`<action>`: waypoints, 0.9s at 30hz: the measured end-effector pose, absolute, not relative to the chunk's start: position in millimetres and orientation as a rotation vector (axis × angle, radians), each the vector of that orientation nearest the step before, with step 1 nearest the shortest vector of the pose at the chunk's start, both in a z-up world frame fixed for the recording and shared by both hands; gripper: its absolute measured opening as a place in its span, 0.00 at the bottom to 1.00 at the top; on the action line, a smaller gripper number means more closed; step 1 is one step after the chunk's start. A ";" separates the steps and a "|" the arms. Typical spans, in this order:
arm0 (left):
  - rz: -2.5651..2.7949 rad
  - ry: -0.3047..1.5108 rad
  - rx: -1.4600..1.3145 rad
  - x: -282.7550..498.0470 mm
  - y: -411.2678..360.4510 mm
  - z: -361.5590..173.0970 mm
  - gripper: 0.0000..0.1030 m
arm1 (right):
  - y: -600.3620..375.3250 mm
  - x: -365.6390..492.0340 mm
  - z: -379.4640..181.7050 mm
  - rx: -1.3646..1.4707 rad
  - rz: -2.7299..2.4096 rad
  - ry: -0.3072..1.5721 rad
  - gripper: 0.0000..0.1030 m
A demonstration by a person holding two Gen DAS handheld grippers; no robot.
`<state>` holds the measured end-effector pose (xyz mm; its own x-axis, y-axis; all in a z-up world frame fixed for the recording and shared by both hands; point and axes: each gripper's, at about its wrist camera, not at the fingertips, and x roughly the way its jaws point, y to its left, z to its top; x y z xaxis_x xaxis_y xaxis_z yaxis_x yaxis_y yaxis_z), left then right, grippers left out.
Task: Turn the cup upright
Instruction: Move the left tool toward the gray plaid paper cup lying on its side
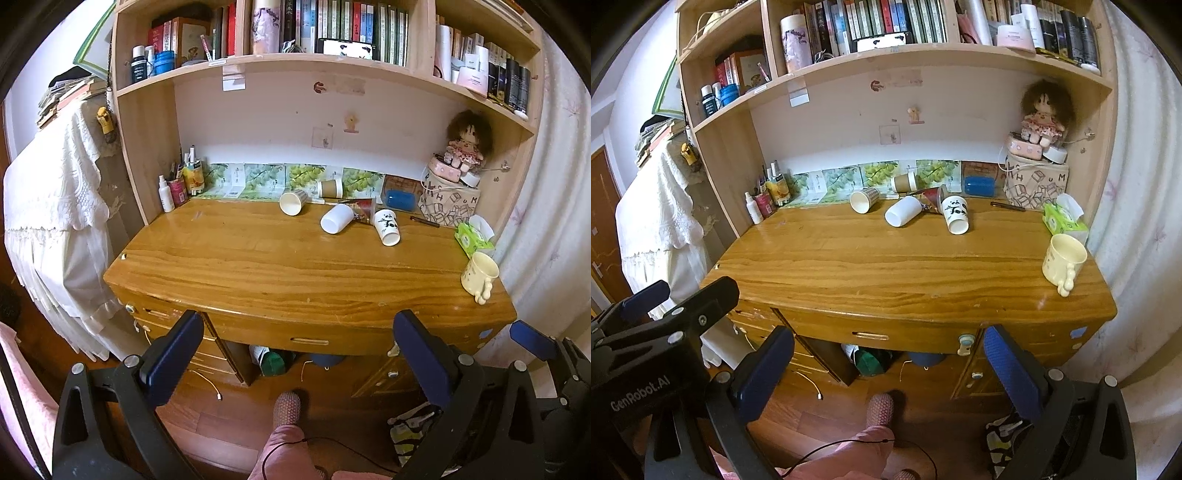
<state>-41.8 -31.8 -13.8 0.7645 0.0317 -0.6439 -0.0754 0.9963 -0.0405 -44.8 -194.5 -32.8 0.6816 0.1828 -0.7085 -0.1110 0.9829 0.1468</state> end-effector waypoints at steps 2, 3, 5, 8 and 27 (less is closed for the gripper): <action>0.058 0.706 -0.067 -30.5 -31.5 -15.8 1.00 | -195.7 -35.1 -34.8 0.093 0.163 0.808 1.00; 0.058 0.707 -0.066 -26.2 -31.2 -16.3 1.00 | -196.4 -30.5 -35.8 0.093 0.163 0.810 1.00; 0.057 0.707 -0.062 -13.8 -31.4 -16.7 1.00 | -196.3 -18.0 -38.3 0.092 0.161 0.815 1.00; 0.054 0.707 -0.049 5.8 -32.1 -16.4 1.00 | -195.1 -1.5 -42.4 0.098 0.158 0.826 1.00; 0.004 0.746 -0.017 153.7 2.1 -13.8 1.00 | -169.4 137.9 -53.2 0.128 0.118 0.887 1.00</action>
